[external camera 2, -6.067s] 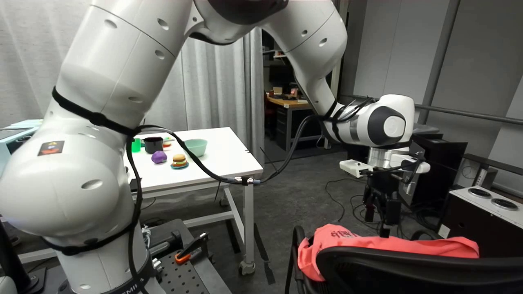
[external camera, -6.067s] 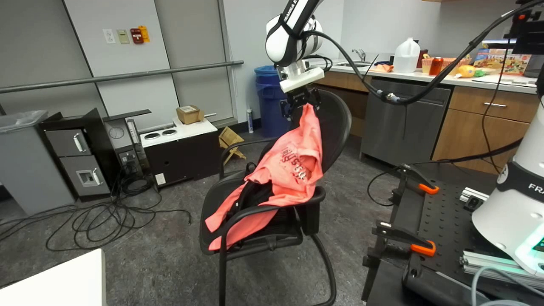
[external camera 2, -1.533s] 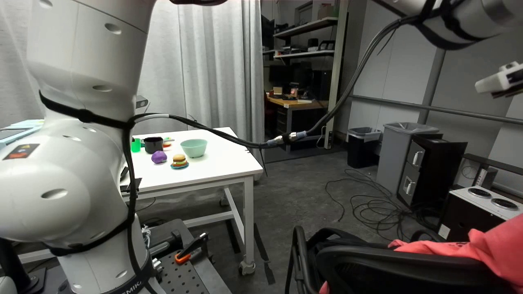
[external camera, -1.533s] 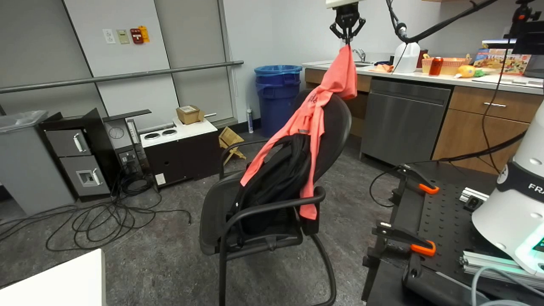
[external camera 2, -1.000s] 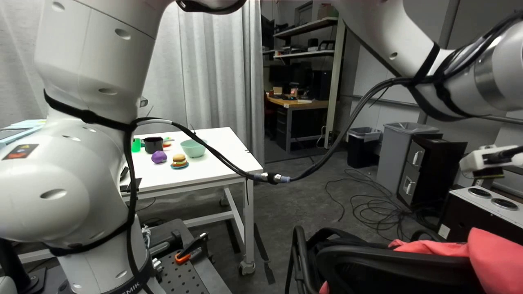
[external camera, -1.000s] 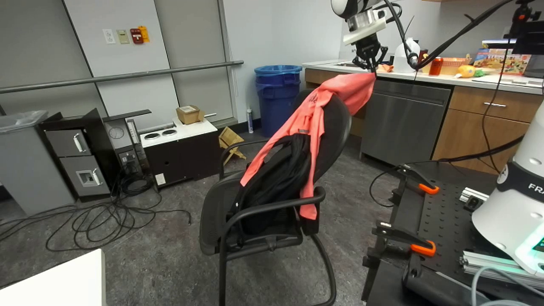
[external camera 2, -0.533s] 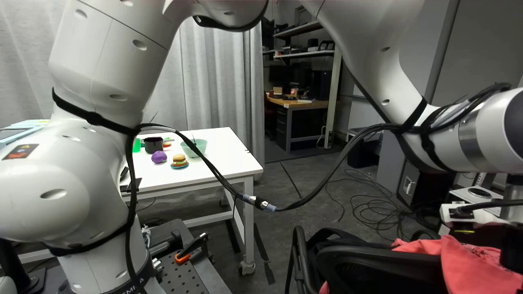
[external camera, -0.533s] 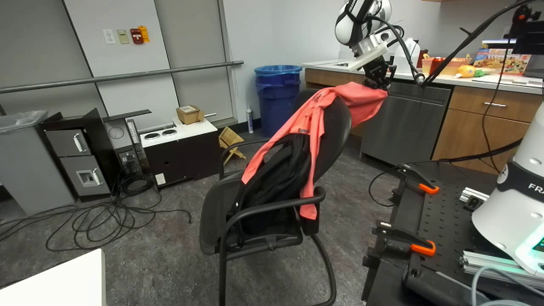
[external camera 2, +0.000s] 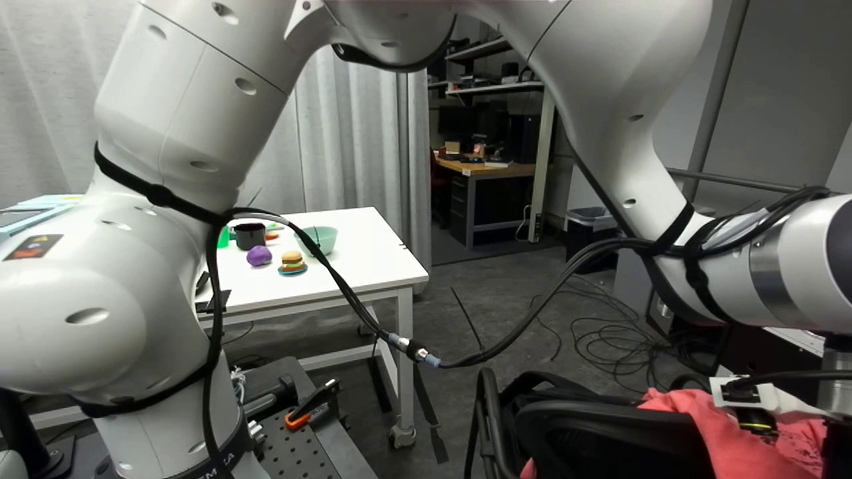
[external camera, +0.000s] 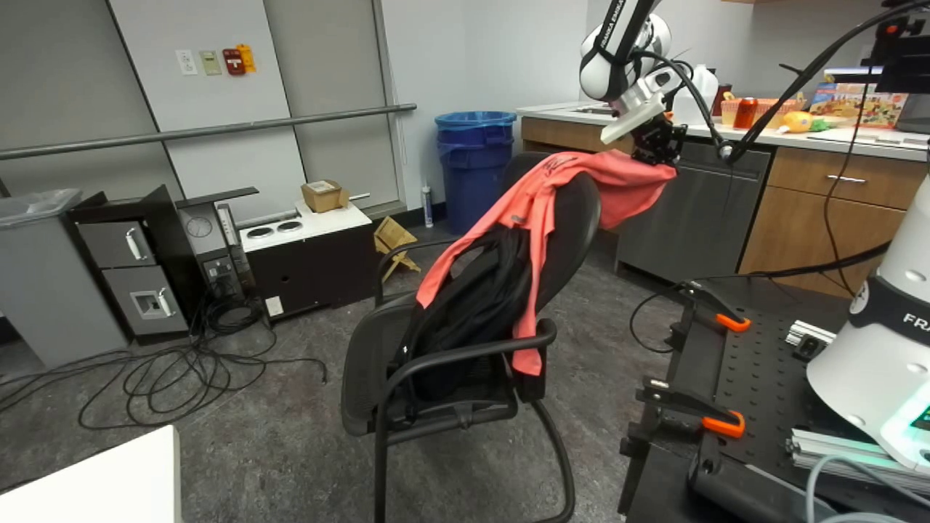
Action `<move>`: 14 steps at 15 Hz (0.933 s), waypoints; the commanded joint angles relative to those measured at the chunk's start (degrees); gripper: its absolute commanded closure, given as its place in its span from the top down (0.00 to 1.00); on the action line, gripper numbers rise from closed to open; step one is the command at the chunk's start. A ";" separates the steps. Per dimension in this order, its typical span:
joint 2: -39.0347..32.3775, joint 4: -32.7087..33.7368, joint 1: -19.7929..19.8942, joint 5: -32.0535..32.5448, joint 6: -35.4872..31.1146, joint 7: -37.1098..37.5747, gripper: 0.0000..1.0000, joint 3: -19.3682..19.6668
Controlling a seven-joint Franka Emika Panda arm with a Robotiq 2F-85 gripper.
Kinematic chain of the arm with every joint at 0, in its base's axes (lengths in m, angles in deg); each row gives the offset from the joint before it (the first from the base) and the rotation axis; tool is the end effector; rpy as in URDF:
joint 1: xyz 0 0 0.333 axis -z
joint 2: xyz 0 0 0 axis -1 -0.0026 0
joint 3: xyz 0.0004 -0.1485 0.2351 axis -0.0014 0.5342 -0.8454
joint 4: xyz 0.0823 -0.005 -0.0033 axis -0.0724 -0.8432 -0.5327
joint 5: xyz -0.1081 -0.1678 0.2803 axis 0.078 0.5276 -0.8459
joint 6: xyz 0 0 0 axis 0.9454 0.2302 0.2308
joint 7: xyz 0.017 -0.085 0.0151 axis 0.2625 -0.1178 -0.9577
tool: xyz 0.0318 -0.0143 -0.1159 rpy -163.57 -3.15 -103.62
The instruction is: Hang the sweatshirt on the black chair
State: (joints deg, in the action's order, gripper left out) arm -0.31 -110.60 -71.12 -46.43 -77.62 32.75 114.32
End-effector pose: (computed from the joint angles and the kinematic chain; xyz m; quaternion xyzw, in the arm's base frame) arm 0.3639 -0.4173 0.2264 0.6627 -0.6781 -0.1292 0.2904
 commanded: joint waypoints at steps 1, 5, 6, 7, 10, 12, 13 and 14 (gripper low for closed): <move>-0.85 1.60 -0.28 2.09 -0.92 3.83 0.34 1.90; 0.45 2.29 -0.04 2.95 0.19 4.11 0.64 2.47; 1.05 2.39 0.18 2.63 0.54 2.97 0.73 2.29; 1.86 2.52 0.51 1.93 1.03 1.57 0.80 1.92; 4.15 3.59 1.44 0.15 2.89 -2.92 0.99 0.83; 5.94 4.36 1.45 0.14 3.84 -5.09 1.00 0.85; 7.08 4.70 1.57 -0.06 3.87 -6.29 1.00 0.74; 8.07 5.07 1.51 -0.07 4.01 -6.88 1.00 0.77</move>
State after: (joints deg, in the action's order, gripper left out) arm 4.04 -106.56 -71.03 -45.41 -75.27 29.63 116.33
